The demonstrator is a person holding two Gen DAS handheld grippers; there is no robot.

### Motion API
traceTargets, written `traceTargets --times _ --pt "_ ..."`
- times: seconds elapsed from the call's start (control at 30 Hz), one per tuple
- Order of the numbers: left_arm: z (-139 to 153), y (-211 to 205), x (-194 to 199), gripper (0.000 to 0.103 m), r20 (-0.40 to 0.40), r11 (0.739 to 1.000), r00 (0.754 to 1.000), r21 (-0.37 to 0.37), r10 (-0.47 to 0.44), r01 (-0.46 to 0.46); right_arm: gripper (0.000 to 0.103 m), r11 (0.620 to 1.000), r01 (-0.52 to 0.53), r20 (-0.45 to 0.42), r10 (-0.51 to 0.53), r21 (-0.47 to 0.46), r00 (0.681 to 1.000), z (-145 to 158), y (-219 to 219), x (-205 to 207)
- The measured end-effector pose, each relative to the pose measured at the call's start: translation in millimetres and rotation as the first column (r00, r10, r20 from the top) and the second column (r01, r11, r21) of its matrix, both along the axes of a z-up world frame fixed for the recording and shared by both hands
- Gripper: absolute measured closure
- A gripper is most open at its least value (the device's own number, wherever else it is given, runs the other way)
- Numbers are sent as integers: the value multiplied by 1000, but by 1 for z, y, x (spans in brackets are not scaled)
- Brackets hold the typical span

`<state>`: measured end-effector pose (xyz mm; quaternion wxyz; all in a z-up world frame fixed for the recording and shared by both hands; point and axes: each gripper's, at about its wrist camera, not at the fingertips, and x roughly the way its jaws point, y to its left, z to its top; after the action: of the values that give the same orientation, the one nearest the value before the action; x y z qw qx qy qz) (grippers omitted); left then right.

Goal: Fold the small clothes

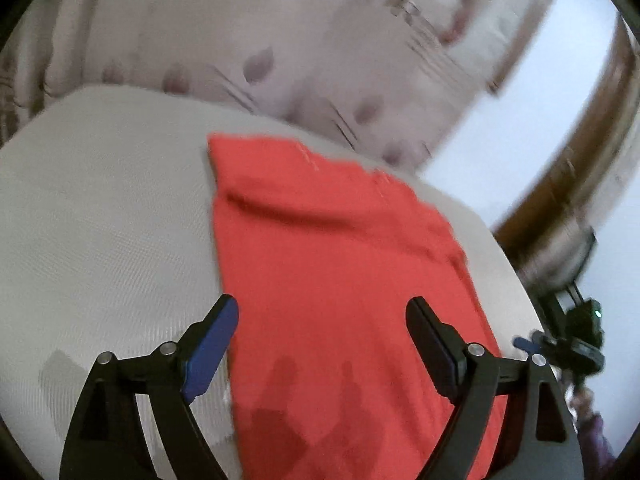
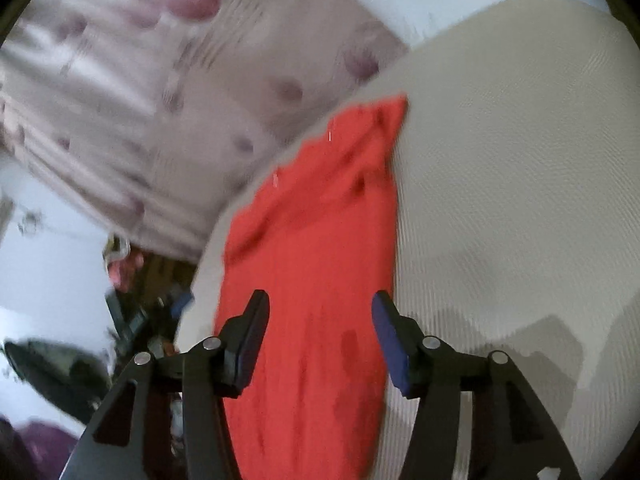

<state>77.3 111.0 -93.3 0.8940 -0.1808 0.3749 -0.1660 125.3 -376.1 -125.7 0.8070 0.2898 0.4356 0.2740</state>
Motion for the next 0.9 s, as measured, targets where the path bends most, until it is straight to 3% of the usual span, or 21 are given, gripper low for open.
traceTargets --times 0.13,0.3,0.47,0.67,0.73,0.83,0.9 --pt "-20 6 -47 17 -71 999 997 -35 -31 28 51 999 -10 -16 10 -51 1000 -16 5 -61" --pt "-42 13 -84 18 -136 992 989 -115 -65 49 51 996 -24 -3 24 -83 1000 -22 13 -92" --pt "-50 18 -115 18 -121 975 987 -209 -102 75 51 991 -56 19 58 -119 998 -23 31 -106" --pt "-59 16 -137 18 -108 952 985 -289 -137 101 52 995 -64 40 67 -74 997 -27 44 -116" --pt "-66 15 -140 18 -136 933 978 -344 -156 101 67 996 -64 17 65 -56 998 -32 47 -117" --pt "-70 9 -142 18 -142 923 973 -366 -179 117 81 996 -70 2 70 -51 998 -40 51 -120" --pt "-77 3 -139 18 -167 896 962 -424 -218 130 88 997 -69 -9 69 -26 998 -45 53 -120"
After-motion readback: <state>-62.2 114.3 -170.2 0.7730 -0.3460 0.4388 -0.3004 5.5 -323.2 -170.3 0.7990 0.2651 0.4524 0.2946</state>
